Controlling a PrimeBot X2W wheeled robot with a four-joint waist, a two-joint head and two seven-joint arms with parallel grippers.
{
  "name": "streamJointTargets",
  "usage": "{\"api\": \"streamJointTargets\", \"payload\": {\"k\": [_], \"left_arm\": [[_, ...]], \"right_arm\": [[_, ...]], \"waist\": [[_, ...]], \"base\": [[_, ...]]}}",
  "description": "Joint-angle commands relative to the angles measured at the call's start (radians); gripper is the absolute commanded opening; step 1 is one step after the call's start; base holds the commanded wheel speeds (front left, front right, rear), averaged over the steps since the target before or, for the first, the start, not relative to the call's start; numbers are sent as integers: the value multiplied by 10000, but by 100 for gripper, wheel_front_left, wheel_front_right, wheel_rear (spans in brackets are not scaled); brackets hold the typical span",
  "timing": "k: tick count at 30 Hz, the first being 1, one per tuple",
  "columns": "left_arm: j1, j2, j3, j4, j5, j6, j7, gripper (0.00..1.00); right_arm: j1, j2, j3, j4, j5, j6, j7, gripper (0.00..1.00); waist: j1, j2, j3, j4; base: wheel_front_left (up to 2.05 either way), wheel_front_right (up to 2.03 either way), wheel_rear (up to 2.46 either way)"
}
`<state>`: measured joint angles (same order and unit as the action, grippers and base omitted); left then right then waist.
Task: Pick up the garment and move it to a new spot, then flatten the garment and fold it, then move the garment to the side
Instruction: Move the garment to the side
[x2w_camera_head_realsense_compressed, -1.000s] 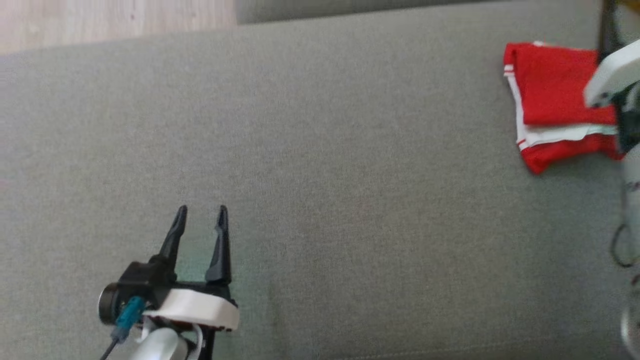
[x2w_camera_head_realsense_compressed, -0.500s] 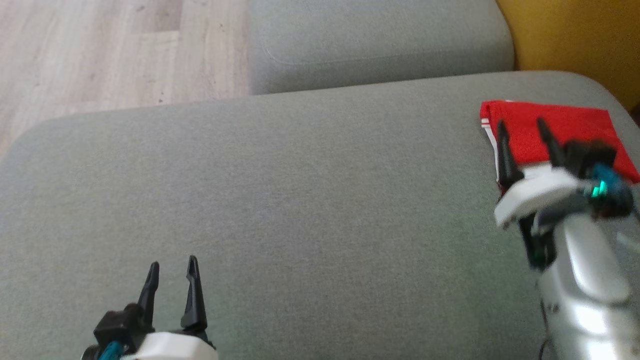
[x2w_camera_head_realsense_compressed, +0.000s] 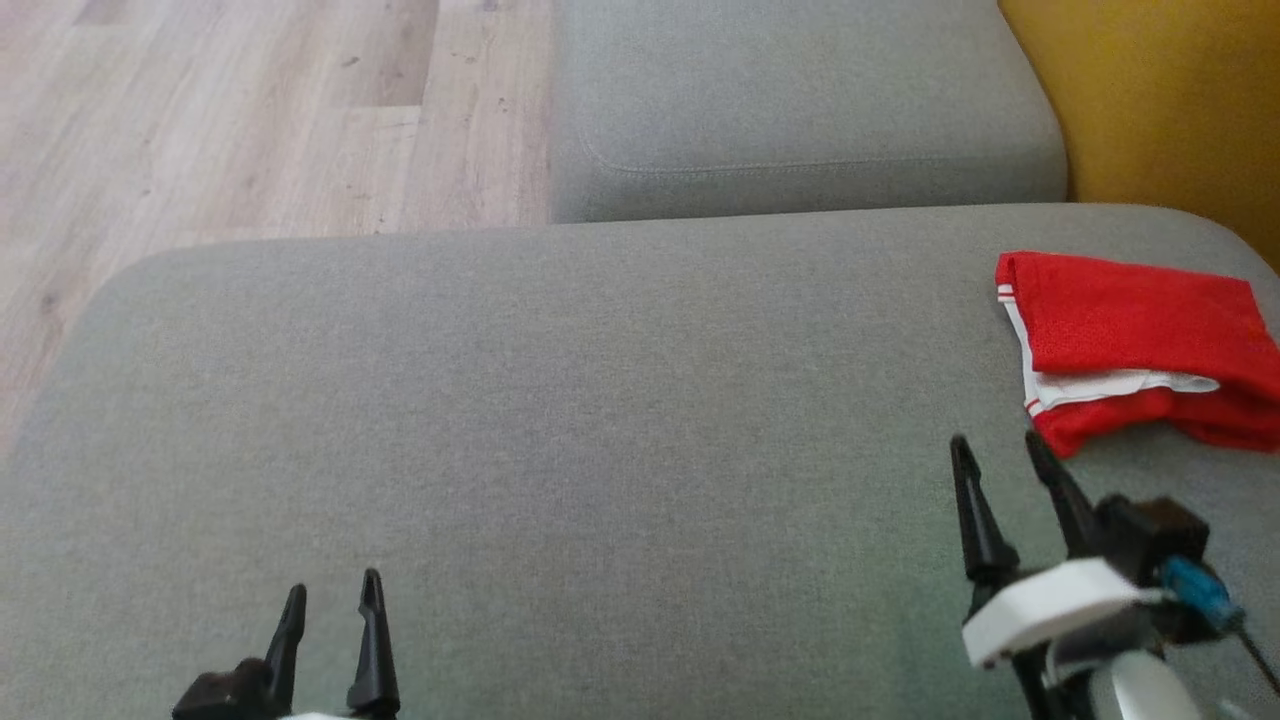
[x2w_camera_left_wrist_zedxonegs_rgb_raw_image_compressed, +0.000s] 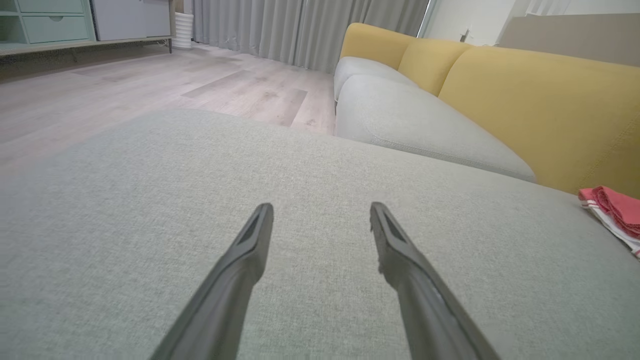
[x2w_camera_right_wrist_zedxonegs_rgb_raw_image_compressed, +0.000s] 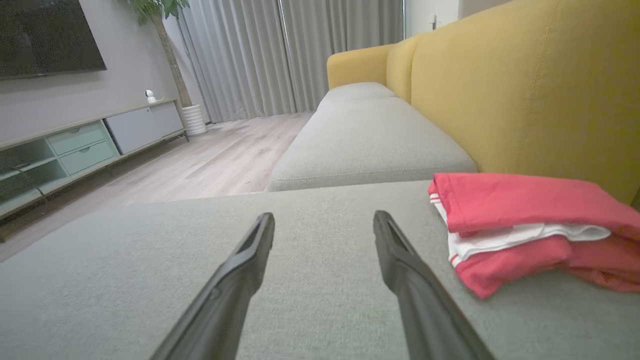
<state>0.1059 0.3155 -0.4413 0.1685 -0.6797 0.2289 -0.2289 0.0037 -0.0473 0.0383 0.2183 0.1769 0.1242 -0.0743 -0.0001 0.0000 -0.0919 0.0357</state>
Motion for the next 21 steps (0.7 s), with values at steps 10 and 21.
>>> {"api": "streamJointTargets", "payload": {"k": [10,21], "left_arm": [[-307,266,285,-221,51,158,77,100],[-250,231,136,-256,107,187,65,100]], "right_arm": [[617,-31,442,-725,336,65,-228,100],[836,-30,534,-562,308,65,-275,100]], "waist": [[1,0,-279,118],[1,0,-453,198]], "base": [[0,0,0],[0,0,0]]}}
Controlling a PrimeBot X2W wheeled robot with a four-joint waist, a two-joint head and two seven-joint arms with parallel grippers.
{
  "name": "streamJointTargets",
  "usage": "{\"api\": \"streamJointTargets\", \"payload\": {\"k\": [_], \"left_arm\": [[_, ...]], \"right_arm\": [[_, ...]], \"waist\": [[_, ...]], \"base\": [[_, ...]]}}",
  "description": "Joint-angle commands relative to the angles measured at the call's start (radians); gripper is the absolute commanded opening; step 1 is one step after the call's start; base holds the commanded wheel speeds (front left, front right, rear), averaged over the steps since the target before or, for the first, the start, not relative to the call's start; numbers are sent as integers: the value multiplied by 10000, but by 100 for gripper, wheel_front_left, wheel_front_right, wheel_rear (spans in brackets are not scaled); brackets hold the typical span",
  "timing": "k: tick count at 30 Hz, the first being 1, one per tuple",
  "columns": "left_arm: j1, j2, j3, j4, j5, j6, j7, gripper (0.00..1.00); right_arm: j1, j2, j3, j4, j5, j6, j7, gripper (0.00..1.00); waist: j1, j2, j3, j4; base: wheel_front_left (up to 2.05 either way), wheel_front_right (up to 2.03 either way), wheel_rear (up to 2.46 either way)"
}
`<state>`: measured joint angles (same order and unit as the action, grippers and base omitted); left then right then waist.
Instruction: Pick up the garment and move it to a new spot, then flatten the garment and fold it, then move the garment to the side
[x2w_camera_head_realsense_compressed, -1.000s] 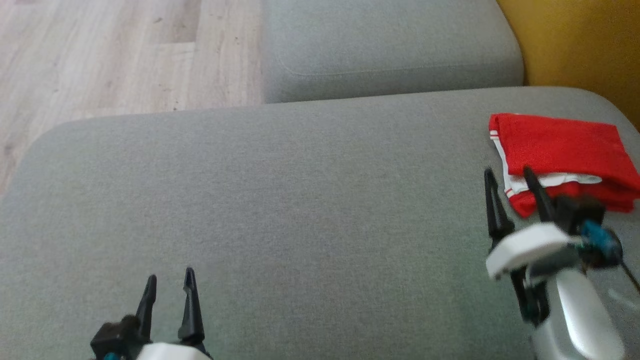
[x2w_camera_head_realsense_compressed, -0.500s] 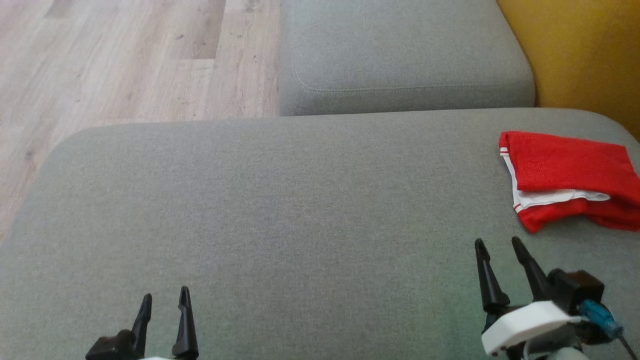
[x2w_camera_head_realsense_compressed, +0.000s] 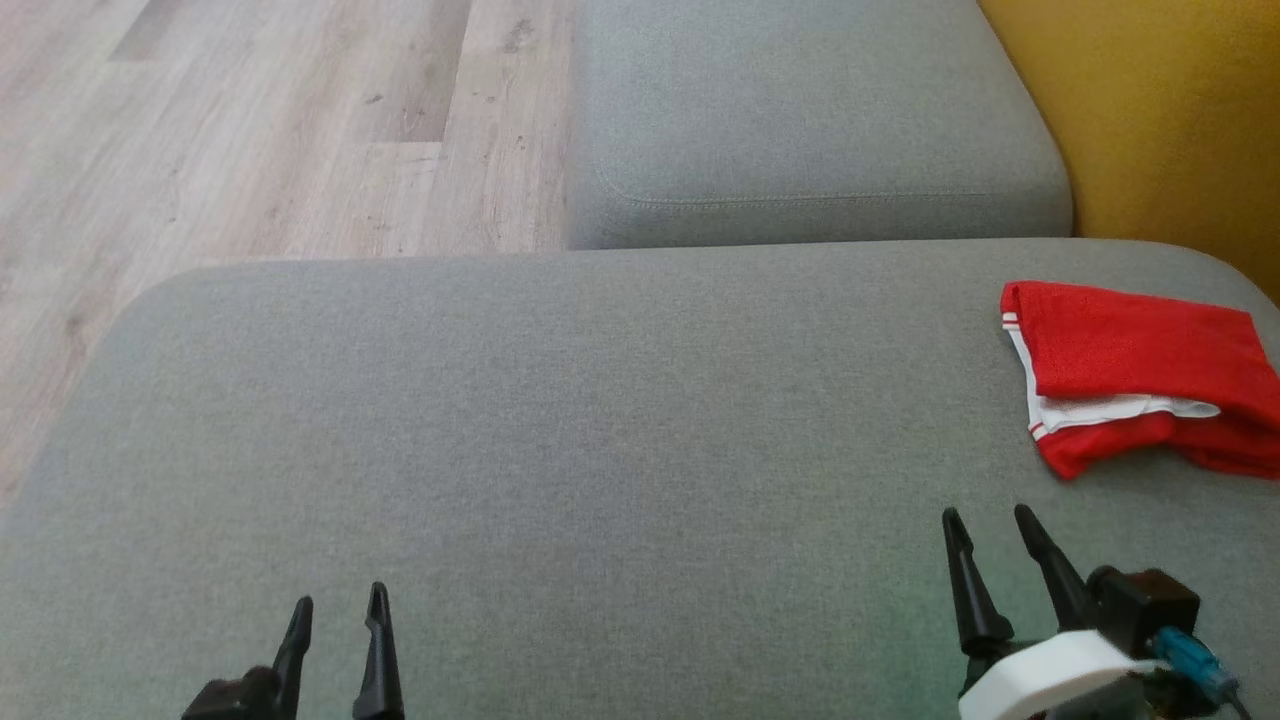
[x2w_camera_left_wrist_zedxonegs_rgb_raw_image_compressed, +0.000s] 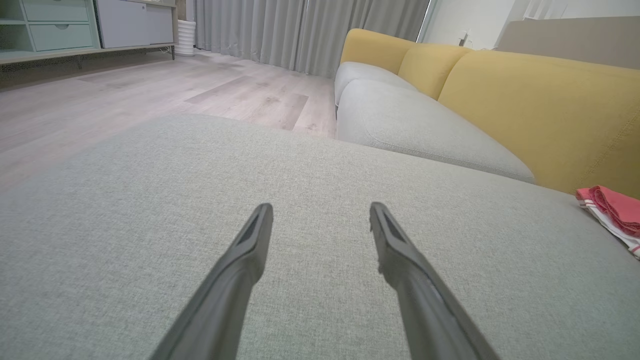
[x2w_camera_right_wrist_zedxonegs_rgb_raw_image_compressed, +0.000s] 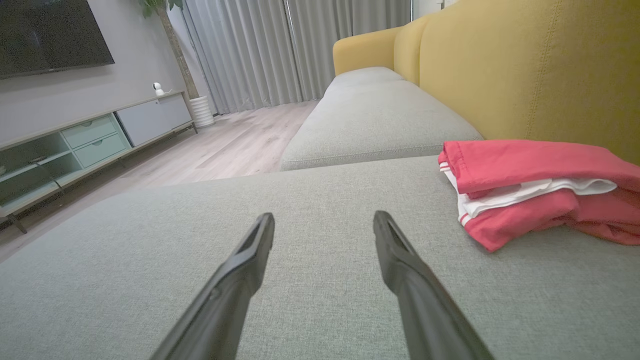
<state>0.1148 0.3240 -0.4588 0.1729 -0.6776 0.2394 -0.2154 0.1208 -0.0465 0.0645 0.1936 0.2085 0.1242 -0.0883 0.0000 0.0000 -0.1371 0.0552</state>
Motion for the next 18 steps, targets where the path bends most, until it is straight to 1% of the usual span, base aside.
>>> {"api": "streamJointTargets", "payload": {"k": [1,18], "left_arm": [[-338,144,311,-317,103,91,-87,100],[-317,204,232,-475,121,189,-64,100]], "right_arm": [[-316,-38,275,-292,-7,65,-126,100],[-210,-38,391,-70,52,65,-115,100]], "waist": [[0,0,-11,13],[0,0,-46,11]], "base": [[0,0,0],[0,0,0]]}}
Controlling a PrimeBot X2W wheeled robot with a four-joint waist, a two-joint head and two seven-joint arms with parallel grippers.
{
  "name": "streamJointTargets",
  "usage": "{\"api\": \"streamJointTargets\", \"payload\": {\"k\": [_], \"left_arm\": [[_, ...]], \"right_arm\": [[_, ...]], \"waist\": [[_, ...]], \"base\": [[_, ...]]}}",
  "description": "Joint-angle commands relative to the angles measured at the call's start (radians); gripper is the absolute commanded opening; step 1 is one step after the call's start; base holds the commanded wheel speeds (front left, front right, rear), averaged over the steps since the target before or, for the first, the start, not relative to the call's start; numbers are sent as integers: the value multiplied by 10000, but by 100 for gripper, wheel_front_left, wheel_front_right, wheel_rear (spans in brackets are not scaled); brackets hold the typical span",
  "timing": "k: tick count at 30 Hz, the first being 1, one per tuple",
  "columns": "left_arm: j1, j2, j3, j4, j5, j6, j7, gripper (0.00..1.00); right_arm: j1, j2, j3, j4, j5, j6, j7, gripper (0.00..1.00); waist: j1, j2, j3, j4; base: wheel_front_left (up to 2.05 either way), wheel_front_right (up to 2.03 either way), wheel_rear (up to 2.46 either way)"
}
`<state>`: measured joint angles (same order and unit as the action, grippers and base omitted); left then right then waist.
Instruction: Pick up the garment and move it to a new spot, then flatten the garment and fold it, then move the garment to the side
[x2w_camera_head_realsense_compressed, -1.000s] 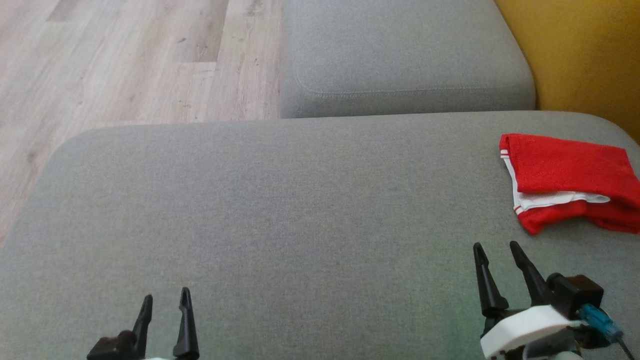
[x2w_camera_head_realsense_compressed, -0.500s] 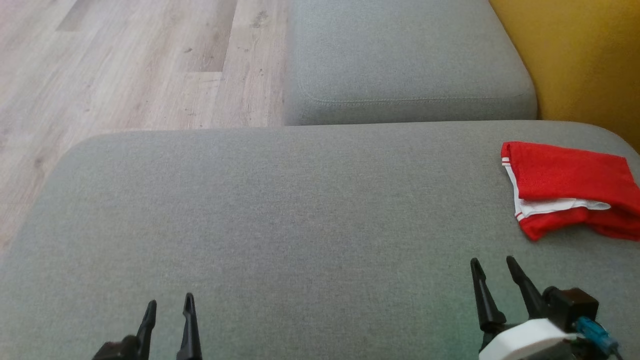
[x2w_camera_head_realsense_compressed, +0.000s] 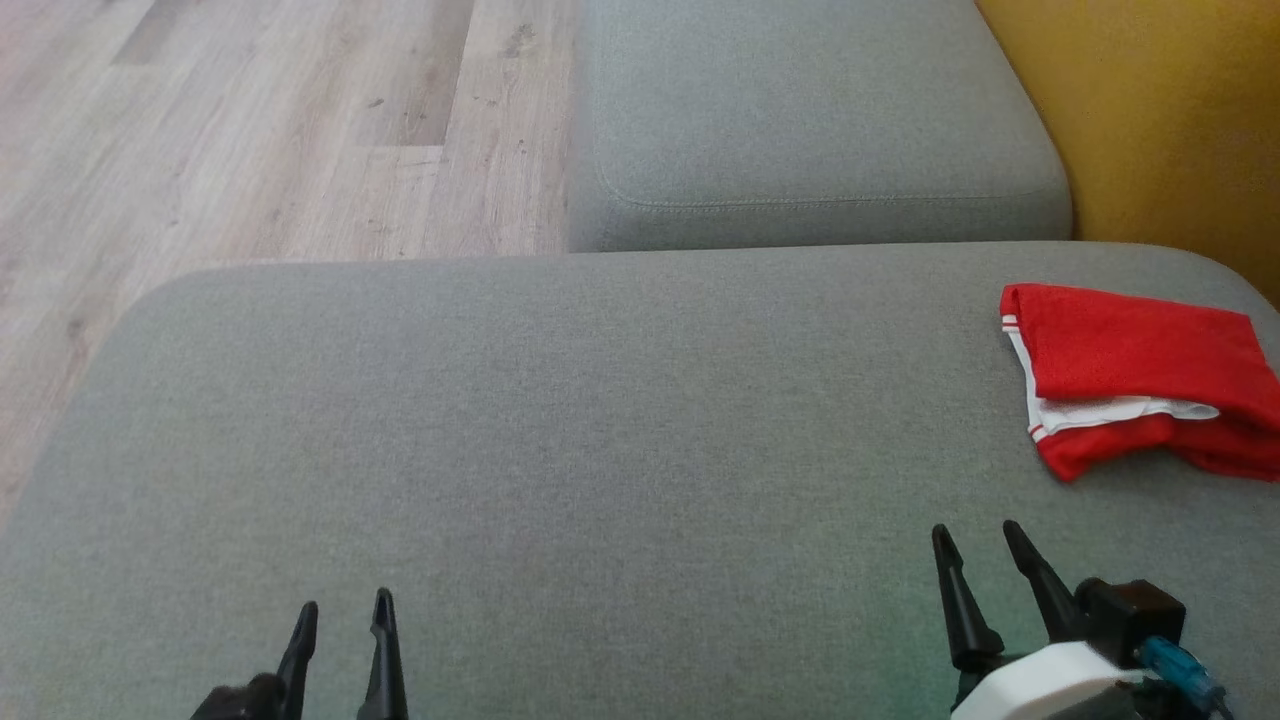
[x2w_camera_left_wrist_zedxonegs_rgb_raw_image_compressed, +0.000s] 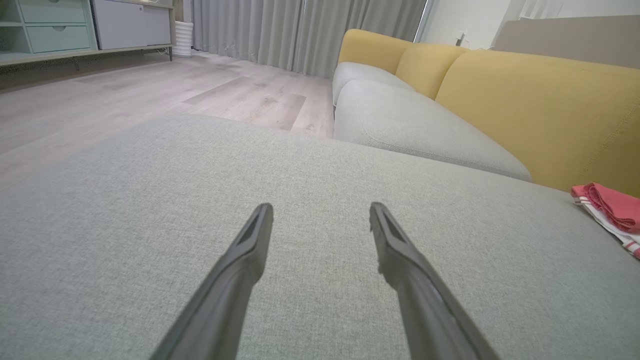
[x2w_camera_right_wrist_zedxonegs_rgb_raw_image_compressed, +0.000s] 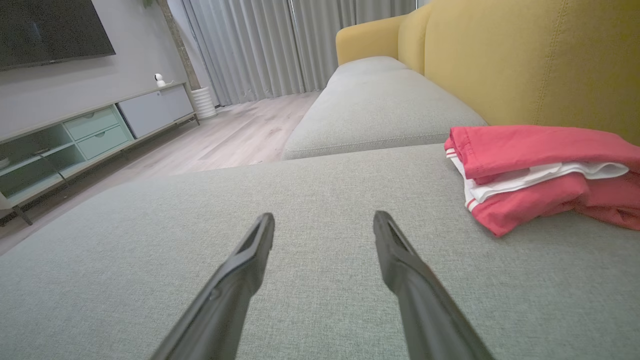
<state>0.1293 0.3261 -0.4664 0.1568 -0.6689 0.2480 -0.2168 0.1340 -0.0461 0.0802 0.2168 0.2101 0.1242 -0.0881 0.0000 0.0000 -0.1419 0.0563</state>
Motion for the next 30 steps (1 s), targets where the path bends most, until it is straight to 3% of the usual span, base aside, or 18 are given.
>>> {"api": "streamJointTargets", "payload": {"k": [1,3,4,8,30], "left_arm": [[-472,184,301,-312,34,106,-42,100],[-501,190,278,-303,45,106,-29,100],[-2,6,-38,-2,1,1,14,0],[136,-171,-147,434,-47,-30,30,0],[-291,-588,831,534,-1646,-663,562,0]], "right_arm": [[-342,-41,230,-300,34,65,-116,100],[-344,-41,221,-295,30,65,-115,100],[0,0,0,5,1,0,-1,0],[115,4,32,533,59,-2,25,0],[-312,-22,-278,490,2431,10,343,0]], "waist": [[0,0,7,-1],[0,0,15,1],[0,0,14,-1],[1,0,23,-5],[0,0,264,-99]], "base": [[0,0,0],[0,0,0],[0,0,0],[0,0,0],[0,0,0]]}}
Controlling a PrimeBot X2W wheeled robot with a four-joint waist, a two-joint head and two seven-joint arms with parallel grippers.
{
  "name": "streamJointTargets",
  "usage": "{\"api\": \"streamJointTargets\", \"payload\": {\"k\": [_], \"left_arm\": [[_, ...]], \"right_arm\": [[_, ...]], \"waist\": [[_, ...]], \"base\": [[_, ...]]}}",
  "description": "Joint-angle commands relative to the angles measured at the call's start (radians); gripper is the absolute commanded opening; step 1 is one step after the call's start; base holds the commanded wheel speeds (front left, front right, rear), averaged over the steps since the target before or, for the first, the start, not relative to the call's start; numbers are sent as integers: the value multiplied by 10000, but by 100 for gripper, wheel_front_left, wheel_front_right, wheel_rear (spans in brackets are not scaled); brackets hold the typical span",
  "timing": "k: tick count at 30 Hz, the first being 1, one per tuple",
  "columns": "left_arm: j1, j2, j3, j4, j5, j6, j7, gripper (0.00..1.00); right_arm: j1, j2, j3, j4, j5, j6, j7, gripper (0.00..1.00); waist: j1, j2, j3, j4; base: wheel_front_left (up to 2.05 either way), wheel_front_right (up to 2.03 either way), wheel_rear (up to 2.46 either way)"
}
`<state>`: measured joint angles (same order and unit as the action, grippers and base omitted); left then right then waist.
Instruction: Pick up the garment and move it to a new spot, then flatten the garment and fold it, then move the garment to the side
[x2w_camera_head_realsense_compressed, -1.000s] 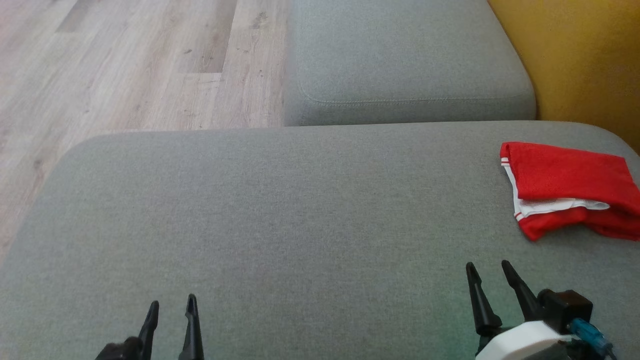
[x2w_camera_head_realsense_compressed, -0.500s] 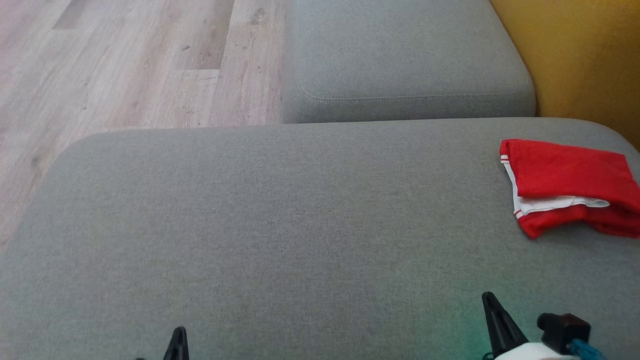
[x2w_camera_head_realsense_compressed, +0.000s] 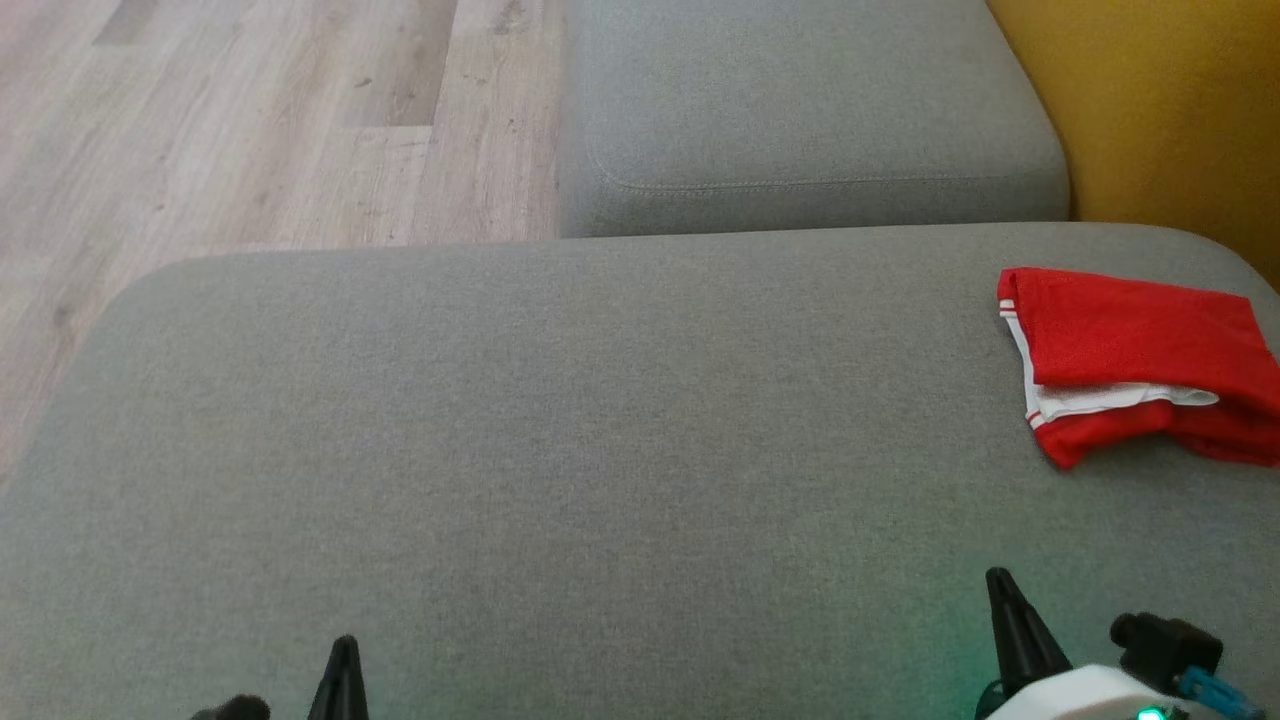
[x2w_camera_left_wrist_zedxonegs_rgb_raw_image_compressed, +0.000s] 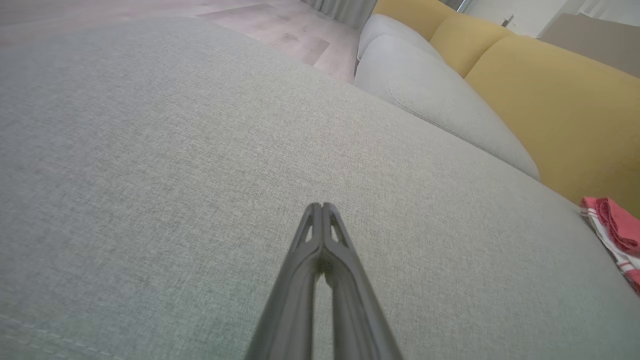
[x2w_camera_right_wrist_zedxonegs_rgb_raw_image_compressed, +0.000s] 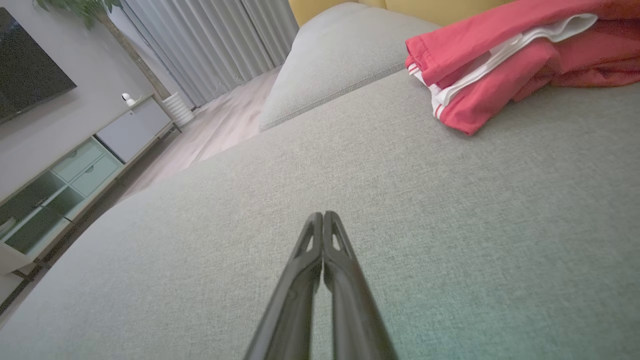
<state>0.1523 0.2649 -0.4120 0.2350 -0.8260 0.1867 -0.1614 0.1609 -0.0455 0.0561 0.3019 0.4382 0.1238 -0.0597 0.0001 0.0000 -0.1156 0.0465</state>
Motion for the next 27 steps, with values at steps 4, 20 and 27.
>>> {"api": "streamJointTargets", "payload": {"k": [4,20,27], "left_arm": [[-605,-57,474,-226,-379,-171,111,0],[-946,-403,1279,-176,-1664,-686,550,0],[-1085,-547,1611,-155,-2191,-897,732,0]], "right_arm": [[-663,-32,-97,-369,599,16,121,0],[-1008,-44,-359,-404,2508,25,386,0],[-1150,-48,-468,-419,3292,29,497,0]], "waist": [[-1,0,46,-18],[-1,0,241,-95],[-1,0,321,-126]], "base": [[0,0,0],[0,0,0],[0,0,0]]}}
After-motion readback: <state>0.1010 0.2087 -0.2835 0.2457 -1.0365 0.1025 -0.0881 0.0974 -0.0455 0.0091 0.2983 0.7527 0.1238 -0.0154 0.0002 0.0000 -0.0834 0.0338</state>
